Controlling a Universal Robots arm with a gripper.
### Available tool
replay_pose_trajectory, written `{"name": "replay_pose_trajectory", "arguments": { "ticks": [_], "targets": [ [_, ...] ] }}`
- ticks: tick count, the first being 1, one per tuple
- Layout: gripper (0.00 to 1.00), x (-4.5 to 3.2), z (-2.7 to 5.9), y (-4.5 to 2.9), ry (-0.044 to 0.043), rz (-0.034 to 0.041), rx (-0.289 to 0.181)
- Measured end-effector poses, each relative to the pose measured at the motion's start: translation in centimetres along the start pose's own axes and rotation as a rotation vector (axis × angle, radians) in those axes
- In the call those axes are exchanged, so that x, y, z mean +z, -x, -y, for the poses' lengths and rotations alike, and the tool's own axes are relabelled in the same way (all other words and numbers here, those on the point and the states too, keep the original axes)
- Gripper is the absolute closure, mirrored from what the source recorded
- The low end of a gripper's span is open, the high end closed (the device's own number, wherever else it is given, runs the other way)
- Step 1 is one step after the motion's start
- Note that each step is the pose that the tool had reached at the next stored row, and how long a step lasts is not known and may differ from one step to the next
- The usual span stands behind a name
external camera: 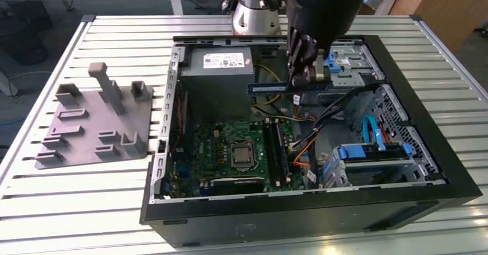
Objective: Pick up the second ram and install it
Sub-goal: 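Pick up the second ram and move it above second insertion slot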
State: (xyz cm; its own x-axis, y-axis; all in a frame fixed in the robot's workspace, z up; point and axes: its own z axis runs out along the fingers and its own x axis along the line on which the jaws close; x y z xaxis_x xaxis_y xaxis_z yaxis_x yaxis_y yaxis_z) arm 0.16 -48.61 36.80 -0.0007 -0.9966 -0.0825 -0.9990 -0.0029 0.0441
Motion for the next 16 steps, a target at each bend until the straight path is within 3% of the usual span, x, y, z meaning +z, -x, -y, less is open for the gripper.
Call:
{"name": "replay_pose_trajectory", "arguments": {
  "ticks": [5, 16],
  "targets": [
    [0.86, 0.45, -0.03, -0.53, -0.0001, -0.0008, 0.000],
    [0.86, 1.21, 0.01, -0.74, 0.0000, -0.0065, 0.000]
  ]
}}
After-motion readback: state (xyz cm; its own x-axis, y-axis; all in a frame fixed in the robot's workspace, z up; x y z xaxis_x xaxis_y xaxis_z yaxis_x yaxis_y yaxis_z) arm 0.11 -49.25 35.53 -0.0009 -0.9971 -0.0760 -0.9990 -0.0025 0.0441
